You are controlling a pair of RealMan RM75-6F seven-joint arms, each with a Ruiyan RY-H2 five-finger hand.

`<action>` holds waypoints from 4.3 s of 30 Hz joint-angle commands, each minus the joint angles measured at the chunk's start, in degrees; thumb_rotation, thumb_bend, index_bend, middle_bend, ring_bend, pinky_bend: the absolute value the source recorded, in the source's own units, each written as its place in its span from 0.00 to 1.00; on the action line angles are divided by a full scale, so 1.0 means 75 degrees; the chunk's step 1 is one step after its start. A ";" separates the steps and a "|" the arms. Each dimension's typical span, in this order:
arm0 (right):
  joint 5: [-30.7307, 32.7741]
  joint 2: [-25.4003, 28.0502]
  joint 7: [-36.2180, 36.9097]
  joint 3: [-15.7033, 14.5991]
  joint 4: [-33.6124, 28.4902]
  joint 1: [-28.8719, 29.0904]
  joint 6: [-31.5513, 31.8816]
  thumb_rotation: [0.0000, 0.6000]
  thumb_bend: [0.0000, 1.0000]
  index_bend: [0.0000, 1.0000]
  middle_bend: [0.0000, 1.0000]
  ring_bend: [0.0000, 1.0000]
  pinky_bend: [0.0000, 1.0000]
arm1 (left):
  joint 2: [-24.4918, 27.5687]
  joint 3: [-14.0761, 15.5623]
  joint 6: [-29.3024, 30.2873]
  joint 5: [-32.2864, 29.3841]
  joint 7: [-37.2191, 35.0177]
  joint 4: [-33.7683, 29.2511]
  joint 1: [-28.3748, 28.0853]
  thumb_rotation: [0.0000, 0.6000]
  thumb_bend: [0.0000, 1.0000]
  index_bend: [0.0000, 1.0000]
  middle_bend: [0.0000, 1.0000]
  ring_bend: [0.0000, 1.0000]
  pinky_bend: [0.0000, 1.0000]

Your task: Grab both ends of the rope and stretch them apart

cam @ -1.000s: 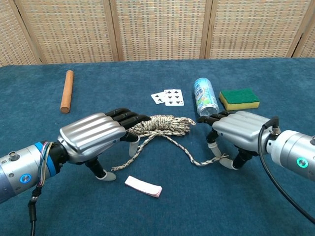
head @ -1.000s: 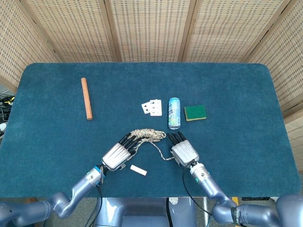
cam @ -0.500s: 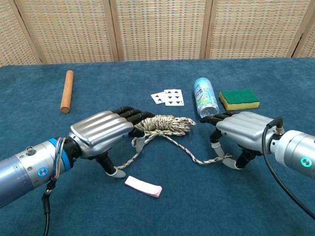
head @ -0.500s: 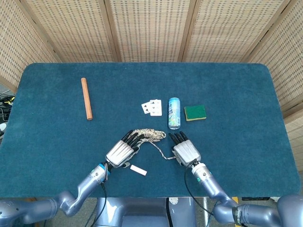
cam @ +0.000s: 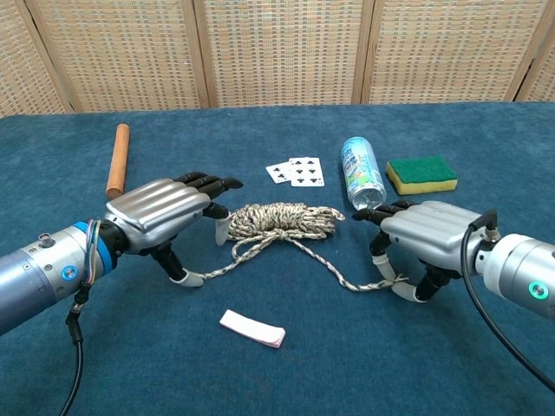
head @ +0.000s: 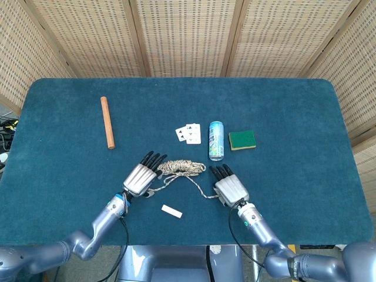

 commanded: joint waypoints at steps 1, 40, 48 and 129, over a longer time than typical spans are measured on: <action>-0.0006 -0.0013 0.0001 0.0004 0.0006 0.0002 0.0008 1.00 0.49 0.66 0.00 0.00 0.00 | 0.0096 0.0042 0.0027 -0.0006 -0.0016 -0.0092 0.0002 1.00 0.11 0.47 0.00 0.00 0.00; 0.0066 0.0046 -0.0039 0.0052 -0.0097 0.0012 0.0043 1.00 0.49 0.66 0.00 0.00 0.00 | 0.0634 0.0050 -0.0660 -0.1869 0.1758 -0.1414 -0.0217 1.00 0.33 0.49 0.00 0.00 0.00; 0.0077 0.0059 -0.0036 0.0053 -0.0116 0.0011 0.0053 1.00 0.49 0.66 0.00 0.00 0.00 | 0.0594 0.0114 -0.0631 -0.1974 0.1898 -0.1407 -0.0267 1.00 0.35 0.50 0.00 0.00 0.00; -0.0882 0.1836 0.1158 0.0299 -0.0254 -0.1134 0.1947 1.00 0.00 0.00 0.00 0.00 0.00 | 0.2990 0.0208 0.0799 -0.1037 -0.1976 -0.0621 0.0955 1.00 0.00 0.00 0.00 0.00 0.00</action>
